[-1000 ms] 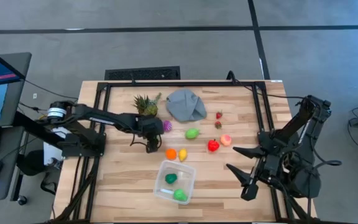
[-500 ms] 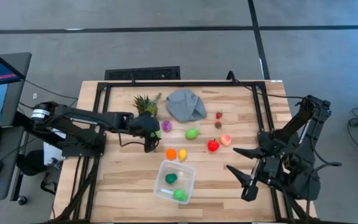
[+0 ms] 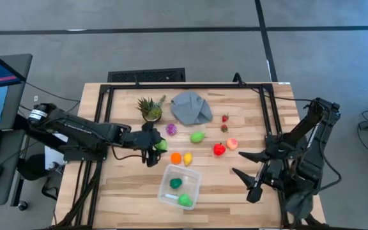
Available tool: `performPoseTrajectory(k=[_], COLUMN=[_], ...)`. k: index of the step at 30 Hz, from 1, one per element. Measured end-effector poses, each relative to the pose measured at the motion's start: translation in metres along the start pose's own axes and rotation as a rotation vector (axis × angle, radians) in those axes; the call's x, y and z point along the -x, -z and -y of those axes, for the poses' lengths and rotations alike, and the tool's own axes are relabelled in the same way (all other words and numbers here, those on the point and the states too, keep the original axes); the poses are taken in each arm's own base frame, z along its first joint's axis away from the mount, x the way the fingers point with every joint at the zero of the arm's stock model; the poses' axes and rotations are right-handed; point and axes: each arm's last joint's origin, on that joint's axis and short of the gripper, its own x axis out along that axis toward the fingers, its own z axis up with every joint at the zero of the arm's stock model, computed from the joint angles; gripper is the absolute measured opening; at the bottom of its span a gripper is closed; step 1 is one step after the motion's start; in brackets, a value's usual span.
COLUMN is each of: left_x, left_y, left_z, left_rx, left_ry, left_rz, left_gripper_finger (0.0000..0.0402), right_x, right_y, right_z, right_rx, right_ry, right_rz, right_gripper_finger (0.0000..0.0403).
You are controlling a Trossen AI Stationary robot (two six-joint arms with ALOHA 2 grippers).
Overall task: Pick and placing Produce into tupperware
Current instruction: Put the cabbage into the transparent bin
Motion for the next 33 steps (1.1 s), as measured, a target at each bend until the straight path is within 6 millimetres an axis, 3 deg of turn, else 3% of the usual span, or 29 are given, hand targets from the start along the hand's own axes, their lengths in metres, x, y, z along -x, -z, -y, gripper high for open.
performPoseTrajectory(k=[11,23,33], left_x=[0.012,0.028,0.040], left_y=[0.007,0.013,0.021], left_z=[0.035,0.066,0.083], left_rx=[0.021,0.064,0.103], left_ry=[-0.002,0.022,0.006], left_rz=[0.086,0.202,0.267], left_gripper_finger=[0.0220,0.0220,0.0220], right_x=[0.010,0.014,0.015], right_y=[0.034,0.074,0.080], right_z=[0.037,0.060,0.062], right_rx=[-0.088,-0.207,-0.219], right_ry=[0.022,0.032,0.030], right_rz=[-0.030,-0.041,-0.043], right_gripper_finger=[0.0305,0.0305,0.0305])
